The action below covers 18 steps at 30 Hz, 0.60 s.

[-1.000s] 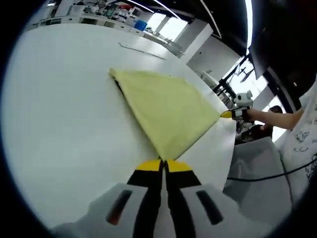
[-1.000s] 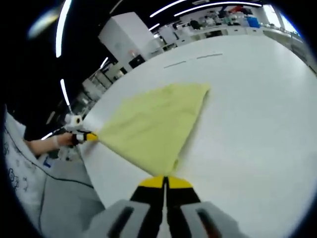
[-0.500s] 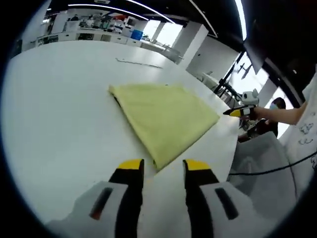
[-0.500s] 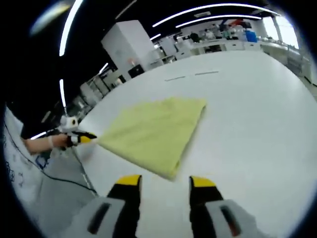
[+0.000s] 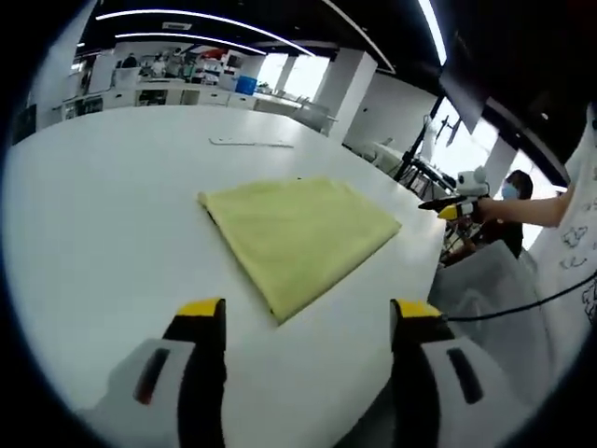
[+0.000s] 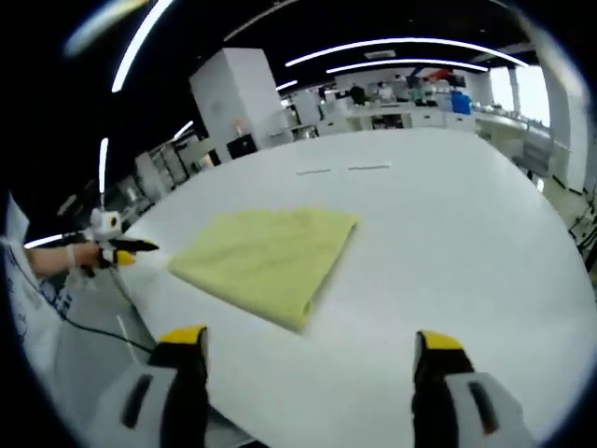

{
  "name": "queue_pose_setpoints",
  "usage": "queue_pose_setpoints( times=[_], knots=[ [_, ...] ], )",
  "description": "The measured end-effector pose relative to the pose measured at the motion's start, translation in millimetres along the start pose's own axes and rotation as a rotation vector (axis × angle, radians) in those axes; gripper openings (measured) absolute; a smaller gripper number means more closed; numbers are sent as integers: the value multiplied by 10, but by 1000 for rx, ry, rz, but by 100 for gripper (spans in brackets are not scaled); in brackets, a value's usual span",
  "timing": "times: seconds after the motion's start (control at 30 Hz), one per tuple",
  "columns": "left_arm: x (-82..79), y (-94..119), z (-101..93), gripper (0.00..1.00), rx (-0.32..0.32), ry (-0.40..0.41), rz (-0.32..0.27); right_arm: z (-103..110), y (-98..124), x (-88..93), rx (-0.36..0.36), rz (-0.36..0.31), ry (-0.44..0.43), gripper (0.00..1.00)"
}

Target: Fold the garment on the visible template until the final outline fits inside the template.

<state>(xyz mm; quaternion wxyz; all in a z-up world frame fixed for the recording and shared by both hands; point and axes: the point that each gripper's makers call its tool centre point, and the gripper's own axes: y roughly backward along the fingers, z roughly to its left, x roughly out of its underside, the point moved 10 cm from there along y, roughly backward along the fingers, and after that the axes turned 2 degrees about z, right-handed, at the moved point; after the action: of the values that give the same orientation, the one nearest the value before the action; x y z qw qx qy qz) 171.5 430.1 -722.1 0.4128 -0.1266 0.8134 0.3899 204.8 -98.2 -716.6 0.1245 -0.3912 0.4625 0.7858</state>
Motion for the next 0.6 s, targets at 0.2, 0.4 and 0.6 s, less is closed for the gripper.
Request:
queue_pose_setpoints(
  times=[0.2, 0.4, 0.6],
  knots=[
    [40, 23, -93, 90, -24, -24, 22, 0, 91, 1, -3, -11, 25, 100],
    [32, 27, -104, 99, -50, -16, 35, -62, 158, 43, -11, -1, 44, 100],
    [41, 2, -200, 99, -73, -14, 23, -140, 226, 38, -29, -14, 68, 100]
  ],
)
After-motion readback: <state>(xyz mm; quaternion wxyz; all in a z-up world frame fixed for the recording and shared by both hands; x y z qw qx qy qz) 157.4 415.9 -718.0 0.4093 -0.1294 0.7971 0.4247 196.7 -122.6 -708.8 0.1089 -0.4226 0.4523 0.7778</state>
